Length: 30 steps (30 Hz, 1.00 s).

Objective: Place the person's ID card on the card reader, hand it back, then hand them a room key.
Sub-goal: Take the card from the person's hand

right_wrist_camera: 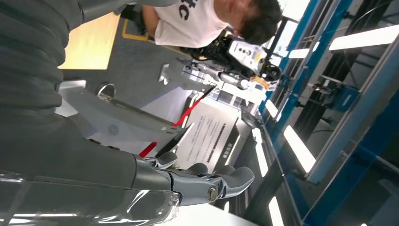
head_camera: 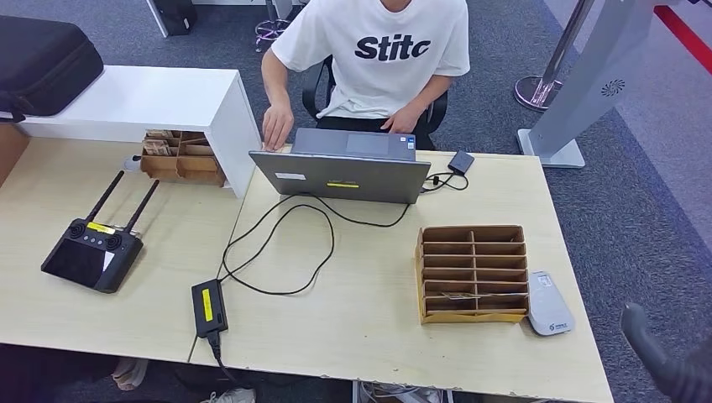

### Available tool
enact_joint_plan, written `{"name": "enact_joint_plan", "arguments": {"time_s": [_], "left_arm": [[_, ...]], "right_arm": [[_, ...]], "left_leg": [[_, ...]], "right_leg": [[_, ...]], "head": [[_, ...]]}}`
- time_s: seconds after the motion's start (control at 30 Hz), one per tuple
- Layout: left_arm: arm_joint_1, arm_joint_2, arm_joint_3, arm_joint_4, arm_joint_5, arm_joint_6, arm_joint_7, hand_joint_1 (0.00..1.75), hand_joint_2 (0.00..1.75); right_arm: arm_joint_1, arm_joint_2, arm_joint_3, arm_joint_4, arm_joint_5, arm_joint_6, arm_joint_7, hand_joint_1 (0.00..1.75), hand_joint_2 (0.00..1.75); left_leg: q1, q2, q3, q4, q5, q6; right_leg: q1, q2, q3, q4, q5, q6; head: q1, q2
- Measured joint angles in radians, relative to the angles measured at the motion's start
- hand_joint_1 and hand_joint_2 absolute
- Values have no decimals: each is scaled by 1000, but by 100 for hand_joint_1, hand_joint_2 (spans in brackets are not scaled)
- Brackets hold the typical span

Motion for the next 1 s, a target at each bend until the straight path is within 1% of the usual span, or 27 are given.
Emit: {"name": "enact_joint_plan", "arguments": {"time_s": [0.07,0.13,0.27,0.33,0.57,0.63,0.73,0.8,0.9,1.0], "left_arm": [[0,0,1,0,0,0,0,0,175],[0,0,1,0,0,0,0,0,175],[0,0,1,0,0,0,2,0,175],[0,0,1,0,0,-1,2,0,175],[0,0,1,0,0,-1,2,0,175],[0,0,1,0,0,-3,2,0,175],[-1,0,1,0,0,-10,7,0,175],[-1,0,0,0,0,-17,10,0,175],[-1,1,-2,0,0,-23,11,0,175],[-1,1,-2,0,0,-23,11,0,175]], "right_arm": [[12,2,24,-22,8,-5,-2,0,175],[21,3,41,-39,61,-38,-12,0,175],[43,5,99,-80,289,-169,-24,0,175],[52,5,127,-94,353,-212,-20,0,175],[55,6,140,-99,376,-229,-17,0,175],[60,6,165,-107,411,-255,-9,0,175],[76,-4,278,-120,553,-345,47,0,175],[82,-28,381,-112,637,-400,104,0,175],[86,-58,476,-90,660,-429,144,0,175],[86,-66,498,-86,658,-431,150,0,175]], "left_leg": [[0,0,0,0,0,0],[0,0,0,0,0,0],[0,0,0,0,0,0],[0,0,0,0,0,0],[0,0,0,0,0,0],[0,0,0,0,0,0],[0,0,0,0,0,0],[0,0,0,0,0,0],[0,0,0,0,0,0],[0,0,0,0,0,0]], "right_leg": [[0,0,0,0,0,0],[0,0,0,0,0,0],[0,0,0,0,0,0],[0,0,0,0,0,0],[0,0,0,0,0,0],[0,0,0,0,0,0],[0,0,0,0,0,0],[0,0,0,0,0,0],[0,0,0,0,0,0],[0,0,0,0,0,0]], "head": [[0,0],[0,0],[0,0],[0,0],[0,0],[0,0],[0,0],[0,0],[0,0],[0,0]]}}
